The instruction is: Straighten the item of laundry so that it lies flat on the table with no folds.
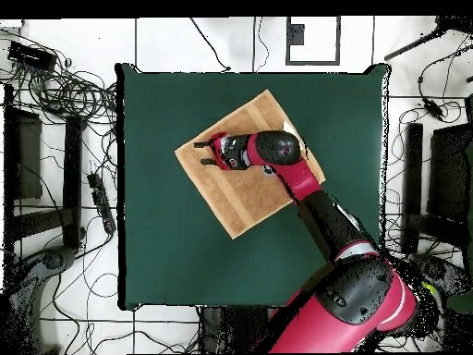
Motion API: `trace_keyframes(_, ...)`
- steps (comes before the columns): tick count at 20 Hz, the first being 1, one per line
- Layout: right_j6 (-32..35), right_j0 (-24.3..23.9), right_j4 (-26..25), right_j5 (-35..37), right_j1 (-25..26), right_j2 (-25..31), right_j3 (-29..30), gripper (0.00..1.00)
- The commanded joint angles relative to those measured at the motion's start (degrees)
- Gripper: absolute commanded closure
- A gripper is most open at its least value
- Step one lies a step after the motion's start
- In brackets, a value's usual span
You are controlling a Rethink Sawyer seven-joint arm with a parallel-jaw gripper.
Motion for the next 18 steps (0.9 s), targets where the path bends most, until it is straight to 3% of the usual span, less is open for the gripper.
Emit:
trace_keyframes(1, 1.0, 4.2, 1.3, -6.7, 4.5, 2.0, -1.0, 0.0)
trace_keyframes(11, -0.3, 4.3, 0.6, -2.8, 3.9, 1.1, -2.3, 0.0)
trace_keyframes(18, 4.3, -0.7, 0.8, 4.4, -8.4, -0.1, 9.9, 0.0)
